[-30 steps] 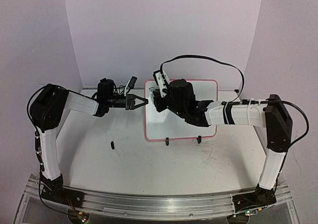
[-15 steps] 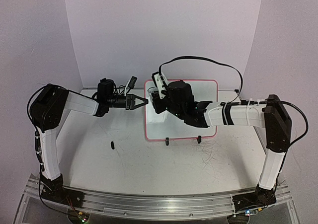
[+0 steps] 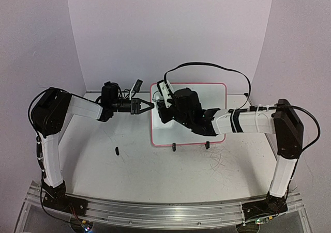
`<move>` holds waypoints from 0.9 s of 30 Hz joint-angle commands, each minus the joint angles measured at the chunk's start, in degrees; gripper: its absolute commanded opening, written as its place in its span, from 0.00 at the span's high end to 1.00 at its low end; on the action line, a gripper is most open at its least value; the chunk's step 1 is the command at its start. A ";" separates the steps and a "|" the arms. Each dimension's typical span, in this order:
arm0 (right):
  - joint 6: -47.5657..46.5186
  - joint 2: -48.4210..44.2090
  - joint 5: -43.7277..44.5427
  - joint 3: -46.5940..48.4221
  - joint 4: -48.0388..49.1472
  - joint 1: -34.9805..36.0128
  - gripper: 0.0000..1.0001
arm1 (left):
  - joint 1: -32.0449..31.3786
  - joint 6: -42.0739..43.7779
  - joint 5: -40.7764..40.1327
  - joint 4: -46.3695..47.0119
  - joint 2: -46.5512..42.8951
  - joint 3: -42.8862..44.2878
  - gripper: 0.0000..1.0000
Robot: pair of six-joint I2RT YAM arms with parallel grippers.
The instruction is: Write a sentence on the whiteboard
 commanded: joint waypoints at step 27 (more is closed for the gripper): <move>-0.16 -11.65 4.02 -10.98 7.35 -0.39 1.00 | -1.14 1.48 1.77 0.82 -4.34 -0.63 1.00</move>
